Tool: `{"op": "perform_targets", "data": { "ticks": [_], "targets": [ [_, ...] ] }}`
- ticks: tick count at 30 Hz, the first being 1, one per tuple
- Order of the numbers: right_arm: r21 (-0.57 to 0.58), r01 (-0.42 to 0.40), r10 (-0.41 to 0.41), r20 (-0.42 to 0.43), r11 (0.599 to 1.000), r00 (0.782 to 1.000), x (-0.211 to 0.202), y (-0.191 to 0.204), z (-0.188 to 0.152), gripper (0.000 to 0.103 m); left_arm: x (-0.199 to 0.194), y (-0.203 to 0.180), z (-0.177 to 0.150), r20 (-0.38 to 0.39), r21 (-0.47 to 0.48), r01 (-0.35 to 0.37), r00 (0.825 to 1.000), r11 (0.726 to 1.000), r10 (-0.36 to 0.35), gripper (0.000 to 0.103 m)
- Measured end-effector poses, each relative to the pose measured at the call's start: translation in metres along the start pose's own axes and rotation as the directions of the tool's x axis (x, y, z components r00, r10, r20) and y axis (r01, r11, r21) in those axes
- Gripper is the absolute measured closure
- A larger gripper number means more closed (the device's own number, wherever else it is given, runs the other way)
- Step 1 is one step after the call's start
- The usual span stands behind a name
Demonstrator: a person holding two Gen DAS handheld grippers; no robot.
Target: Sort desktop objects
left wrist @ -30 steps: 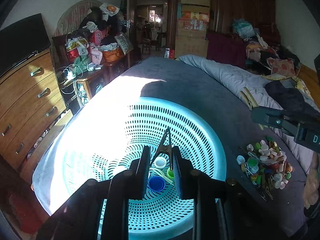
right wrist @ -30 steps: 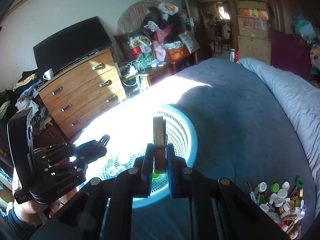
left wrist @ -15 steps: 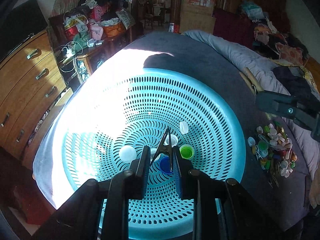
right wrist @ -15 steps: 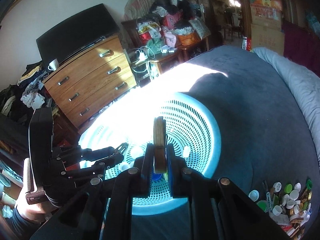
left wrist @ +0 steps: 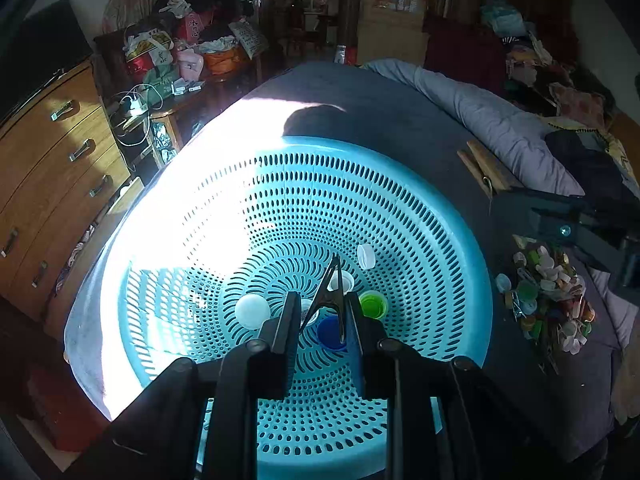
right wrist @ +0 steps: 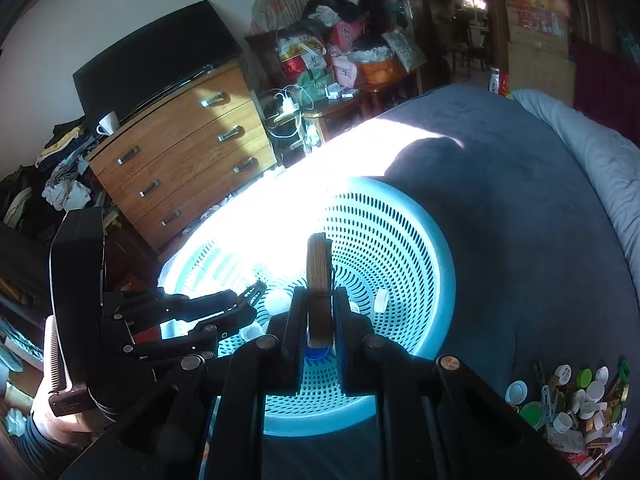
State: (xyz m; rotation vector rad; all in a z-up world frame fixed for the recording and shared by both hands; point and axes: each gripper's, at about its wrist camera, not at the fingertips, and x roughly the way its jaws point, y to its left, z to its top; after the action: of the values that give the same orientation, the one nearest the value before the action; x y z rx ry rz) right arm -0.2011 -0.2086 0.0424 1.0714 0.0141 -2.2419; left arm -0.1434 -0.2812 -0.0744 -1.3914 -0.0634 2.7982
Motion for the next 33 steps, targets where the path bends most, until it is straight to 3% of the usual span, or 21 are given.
{"op": "perform_targets", "data": {
  "ticks": [6,9,11,12,17,21,22,25,26,30,33],
  "targets": [
    [-0.001,-0.008,0.008,-0.002,1.0,1.0,0.008,0.001,0.001,0.091,0.003,0.002,0.001,0.002,-0.006,-0.006,1.0,1.0,0.006,0.081],
    [-0.007,0.013,-0.013,0.022,1.0,1.0,0.009,0.002,0.003,0.086,0.004,0.002,0.003,0.008,0.0,-0.043,0.999,0.999,0.043,0.077],
    [0.007,0.012,-0.013,0.042,1.0,0.999,0.006,0.0,0.004,0.049,0.002,0.003,0.003,0.014,-0.01,-0.077,0.997,0.997,0.077,0.06],
    [0.009,0.022,-0.023,0.061,1.0,0.998,0.002,0.0,0.004,0.042,-0.001,0.004,0.004,0.027,-0.015,-0.084,0.996,0.996,0.085,0.059],
    [0.035,0.032,-0.035,0.113,0.999,0.993,-0.021,-0.009,0.0,0.038,-0.019,-0.002,0.006,0.079,-0.027,-0.09,0.993,0.996,0.092,0.059],
    [0.065,0.044,-0.055,0.179,0.997,0.982,-0.056,-0.026,-0.02,0.028,-0.048,-0.036,0.002,0.175,0.043,-0.061,0.983,0.997,0.053,0.058],
    [0.076,0.058,-0.073,0.202,0.995,0.977,-0.068,-0.032,-0.03,0.022,-0.057,-0.05,-0.003,0.199,0.071,-0.046,0.979,0.996,0.031,0.051],
    [0.119,0.127,-0.153,0.254,0.985,0.955,-0.103,-0.055,-0.072,0.014,-0.078,-0.104,-0.028,0.262,0.196,-0.019,0.965,0.98,-0.034,0.015],
    [0.136,0.161,-0.192,0.262,0.978,0.946,-0.113,-0.064,-0.09,0.009,-0.083,-0.123,-0.04,0.28,0.233,-0.021,0.959,0.972,-0.047,0.009],
    [0.261,0.302,-0.36,0.216,0.917,0.907,-0.143,-0.113,-0.176,0.0,-0.072,-0.191,-0.091,0.25,0.354,0.058,0.956,0.934,-0.154,0.004],
    [0.358,0.403,-0.451,0.056,0.842,0.891,-0.141,-0.162,-0.243,0.0,-0.028,-0.229,-0.124,0.136,0.371,0.124,0.973,0.92,-0.186,0.003]
  ]
}}
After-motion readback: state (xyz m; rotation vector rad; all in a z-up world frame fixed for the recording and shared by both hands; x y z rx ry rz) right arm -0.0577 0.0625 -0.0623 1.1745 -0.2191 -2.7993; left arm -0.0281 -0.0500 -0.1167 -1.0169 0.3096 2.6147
